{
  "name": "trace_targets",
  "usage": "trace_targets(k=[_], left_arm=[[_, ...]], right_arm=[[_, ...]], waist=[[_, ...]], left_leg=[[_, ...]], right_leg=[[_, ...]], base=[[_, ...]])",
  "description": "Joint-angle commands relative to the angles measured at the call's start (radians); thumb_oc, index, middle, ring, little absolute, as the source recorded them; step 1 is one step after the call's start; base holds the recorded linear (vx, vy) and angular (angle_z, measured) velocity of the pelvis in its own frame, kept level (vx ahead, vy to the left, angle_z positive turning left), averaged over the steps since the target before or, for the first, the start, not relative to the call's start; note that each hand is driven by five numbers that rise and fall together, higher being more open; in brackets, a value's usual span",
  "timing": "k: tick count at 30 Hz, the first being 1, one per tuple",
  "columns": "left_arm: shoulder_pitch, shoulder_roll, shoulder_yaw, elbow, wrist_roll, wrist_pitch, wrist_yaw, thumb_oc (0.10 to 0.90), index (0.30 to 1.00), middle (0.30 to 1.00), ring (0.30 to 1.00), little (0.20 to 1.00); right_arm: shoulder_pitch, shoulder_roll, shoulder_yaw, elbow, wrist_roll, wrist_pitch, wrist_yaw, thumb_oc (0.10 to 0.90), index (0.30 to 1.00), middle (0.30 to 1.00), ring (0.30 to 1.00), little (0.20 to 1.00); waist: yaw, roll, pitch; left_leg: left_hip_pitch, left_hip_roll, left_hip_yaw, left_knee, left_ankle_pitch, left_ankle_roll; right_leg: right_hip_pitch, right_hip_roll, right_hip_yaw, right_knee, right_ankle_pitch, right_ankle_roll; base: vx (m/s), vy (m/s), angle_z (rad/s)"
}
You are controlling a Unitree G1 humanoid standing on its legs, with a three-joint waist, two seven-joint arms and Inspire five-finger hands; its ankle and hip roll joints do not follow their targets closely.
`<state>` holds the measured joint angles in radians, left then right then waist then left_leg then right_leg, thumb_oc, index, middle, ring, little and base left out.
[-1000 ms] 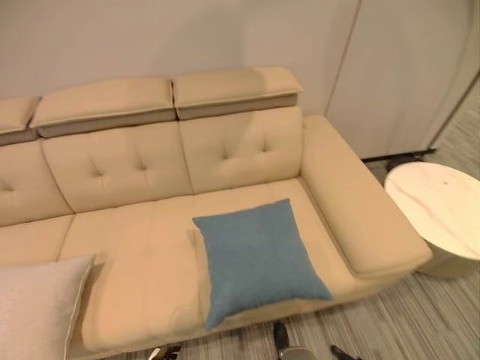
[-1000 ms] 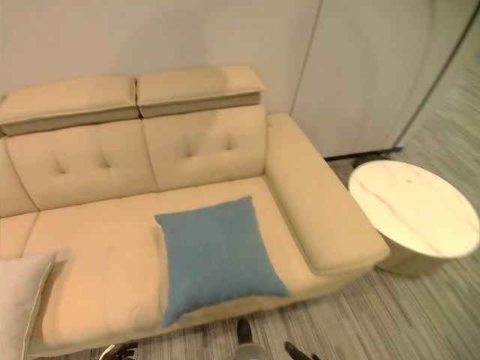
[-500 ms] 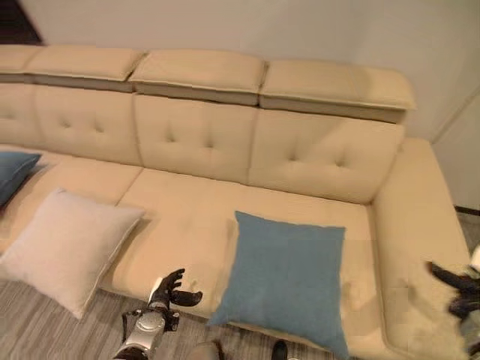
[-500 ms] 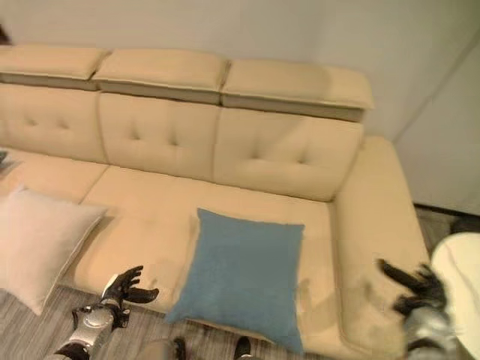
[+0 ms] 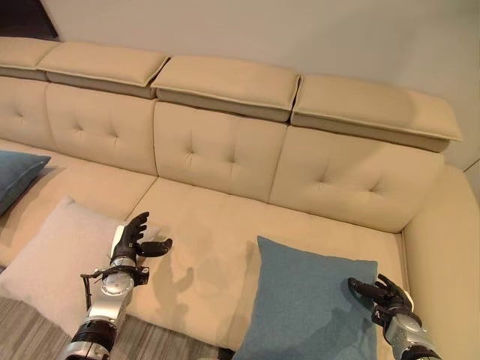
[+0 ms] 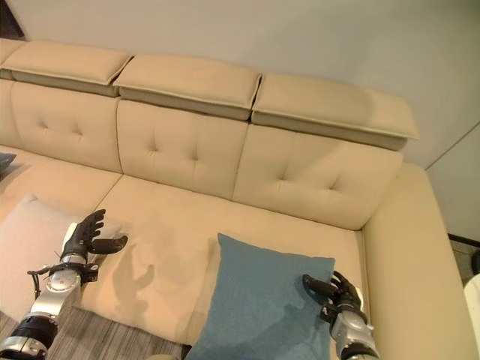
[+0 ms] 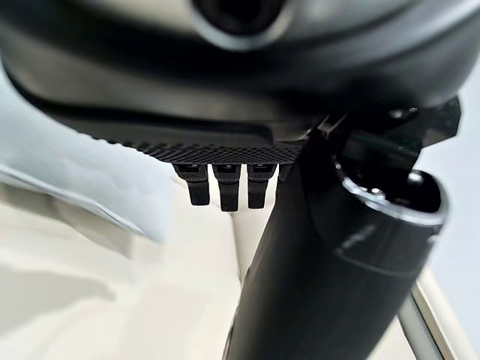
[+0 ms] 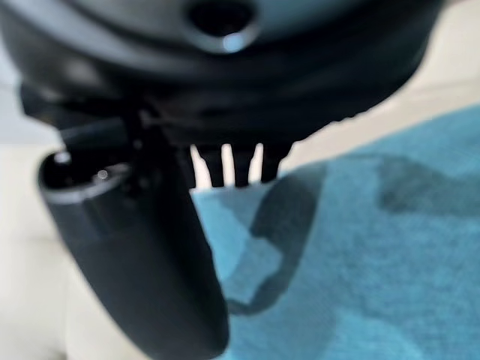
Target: Pick up all the scattered cushions and arrange them neatly on the sofa.
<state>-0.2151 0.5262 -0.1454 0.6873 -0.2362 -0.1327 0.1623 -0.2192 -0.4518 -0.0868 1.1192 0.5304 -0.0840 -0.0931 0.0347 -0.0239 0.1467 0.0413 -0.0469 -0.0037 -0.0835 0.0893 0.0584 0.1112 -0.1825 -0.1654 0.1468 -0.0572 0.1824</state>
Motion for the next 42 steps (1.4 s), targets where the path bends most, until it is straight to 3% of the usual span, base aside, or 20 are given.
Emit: trace_targets(k=[1, 5, 6, 7, 9, 13, 17, 19, 23, 28, 29, 37, 39, 42], left_arm=[[-0.058, 0.015, -0.003, -0.058, -0.019, -0.074, -0.004, 0.8, 0.9, 0.9, 0.9, 0.9], [-0.044, 0.019, -0.004, -0.091, -0.015, -0.07, -0.007, 0.8, 0.9, 0.9, 0.9, 0.9], [-0.029, 0.019, -0.005, -0.098, -0.004, -0.07, -0.017, 0.8, 0.9, 0.9, 0.9, 0.9], [-0.018, 0.016, 0.0, -0.089, 0.001, -0.067, -0.015, 0.8, 0.9, 0.9, 0.9, 0.9], [-0.02, 0.013, -0.005, -0.064, 0.002, -0.069, -0.013, 0.8, 0.9, 0.9, 0.9, 0.9], [-0.01, -0.009, -0.016, -0.062, -0.017, -0.07, -0.022, 0.8, 0.9, 0.9, 0.9, 0.9], [-0.001, -0.025, -0.024, -0.106, -0.041, -0.077, -0.025, 0.8, 0.9, 0.9, 0.9, 0.9], [-0.023, -0.034, -0.036, -0.152, -0.059, -0.103, -0.008, 0.8, 0.9, 0.9, 0.9, 0.9], [-0.074, -0.048, -0.059, -0.176, -0.098, -0.122, 0.001, 0.8, 0.9, 0.9, 0.9, 0.9], [-0.086, -0.05, -0.073, -0.194, -0.105, -0.128, -0.022, 0.8, 0.9, 0.9, 0.9, 0.9], [-0.076, -0.057, -0.079, -0.201, -0.102, -0.124, -0.047, 0.8, 0.9, 0.9, 0.9, 0.9], [0.003, -0.139, -0.087, -0.193, -0.138, -0.109, -0.088, 0.8, 0.9, 0.9, 0.9, 0.9], [0.012, -0.152, -0.098, -0.191, -0.138, -0.105, -0.1, 0.8, 0.9, 0.9, 0.9, 0.9], [0.024, -0.16, -0.102, -0.164, -0.123, -0.096, -0.111, 0.8, 0.9, 0.9, 0.9, 0.9]], right_arm=[[-0.052, -0.091, 0.011, 0.022, 0.009, -0.052, -0.007, 0.8, 0.9, 0.9, 0.9, 0.9], [-0.036, -0.09, 0.014, 0.001, -0.066, -0.047, -0.063, 0.8, 0.9, 0.9, 0.9, 0.9], [-0.007, -0.079, 0.001, -0.019, -0.078, -0.044, -0.066, 0.8, 0.9, 0.9, 0.9, 0.9], [-0.001, -0.07, -0.005, -0.031, -0.085, -0.049, -0.075, 0.8, 0.9, 0.9, 0.9, 0.9], [0.004, -0.061, -0.001, 0.0, -0.078, -0.037, -0.073, 0.8, 0.9, 0.9, 0.9, 0.9], [0.005, -0.05, 0.01, 0.093, -0.055, -0.025, -0.054, 0.8, 0.9, 0.9, 0.9, 0.9], [-0.013, -0.067, -0.01, 0.086, -0.024, -0.041, -0.072, 0.8, 0.9, 0.9, 0.9, 0.9], [-0.084, -0.096, -0.064, 0.062, 0.101, -0.099, -0.106, 0.8, 0.9, 0.9, 0.9, 0.9], [-0.174, -0.099, -0.018, 0.087, 0.178, -0.103, -0.072, 0.8, 0.9, 0.9, 0.9, 0.9], [-0.184, -0.052, 0.073, 0.107, 0.212, -0.064, 0.032, 0.8, 0.9, 0.9, 0.9, 0.9], [-0.17, -0.006, 0.124, 0.105, 0.221, -0.043, 0.1, 0.8, 0.9, 0.9, 0.9, 0.9], [-0.152, 0.102, 0.161, 0.04, 0.245, -0.068, 0.145, 0.8, 0.9, 0.9, 0.9, 0.9], [-0.136, 0.122, 0.186, -0.003, 0.254, -0.063, 0.181, 0.4, 0.3, 0.3, 0.3, 0.3], [-0.109, 0.141, 0.218, -0.033, 0.232, -0.059, 0.201, 0.4, 0.3, 0.3, 0.3, 0.3]], waist=[[-0.003, 0.015, -0.05], [-0.001, 0.036, -0.049], [-0.009, 0.028, -0.055], [-0.009, 0.019, -0.061], [-0.004, 0.019, -0.072], [0.002, 0.024, -0.08], [0.0, 0.045, -0.06], [-0.003, 0.077, -0.027], [0.001, 0.109, -0.002], [0.011, 0.108, 0.002], [0.018, 0.106, 0.006], [0.037, 0.132, 0.022], [0.039, 0.133, 0.023], [0.04, 0.127, 0.014]], left_leg=[[-0.047, -0.003, -0.022, 0.055, -0.086, -0.002], [-0.019, 0.026, -0.013, 0.033, -0.112, -0.025], [-0.021, 0.02, -0.015, 0.034, -0.116, -0.03], [-0.013, 0.014, -0.004, 0.027, -0.117, -0.033], [0.0, 0.019, -0.004, 0.008, -0.111, -0.037], [-0.007, 0.036, -0.02, -0.004, -0.105, -0.062], [-0.031, 0.048, -0.031, -0.004, -0.098, -0.077], [-0.082, 0.053, -0.035, -0.004, -0.085, -0.089], [-0.159, 0.064, -0.034, -0.004, -0.063, -0.101], [-0.171, 0.069, -0.031, -0.004, -0.057, -0.106], [-0.161, 0.07, -0.034, -0.004, -0.058, -0.106], [-0.128, 0.06, -0.039, -0.004, -0.065, -0.105], [-0.123, 0.057, -0.044, -0.004, -0.065, -0.106], [-0.115, 0.055, -0.045, -0.004, -0.068, -0.108]], right_leg=[[-0.102, 0.022, 0.028, 0.312, 0.12, -0.022], [-0.087, -0.09, -0.09, 0.094, 0.079, -0.046], [-0.043, -0.081, -0.085, -0.008, 0.078, -0.036], [-0.038, -0.079, -0.078, -0.025, 0.11, -0.018], [-0.043, -0.056, -0.055, -0.049, 0.107, -0.012], [-0.001, -0.023, -0.088, -0.138, 0.076, -0.024], [-0.001, -0.002, -0.108, -0.186, 0.062, -0.037], [-0.029, 0.01, -0.113, -0.233, 0.07, -0.043], [-0.099, 0.024, -0.103, -0.234, 0.058, -0.053], [-0.112, 0.033, -0.093, -0.234, 0.054, -0.061], [-0.103, 0.036, -0.091, -0.234, 0.049, -0.064], [-0.061, 0.031, -0.104, -0.234, 0.033, -0.064], [-0.052, 0.028, -0.112, -0.234, 0.03, -0.062], [-0.038, 0.025, -0.122, -0.234, 0.028, -0.06]], base=[[0.15, 0.081, -0.19], [0.13, -0.081, -0.06], [0.1, -0.136, -0.08], [0.12, -0.136, 0.01], [0.12, -0.124, 0.05], [0.09, -0.177, 0.02], [-0.04, -0.096, 0.09], [-0.21, -0.053, 0.03], [-0.17, -0.024, 0.03], [-0.02, -0.043, -0.01], [0.03, -0.043, 0.0], [0.01, -0.003, 0.0], [0.01, 0.018, 0.06], [0.02, 0.018, 0.07]])
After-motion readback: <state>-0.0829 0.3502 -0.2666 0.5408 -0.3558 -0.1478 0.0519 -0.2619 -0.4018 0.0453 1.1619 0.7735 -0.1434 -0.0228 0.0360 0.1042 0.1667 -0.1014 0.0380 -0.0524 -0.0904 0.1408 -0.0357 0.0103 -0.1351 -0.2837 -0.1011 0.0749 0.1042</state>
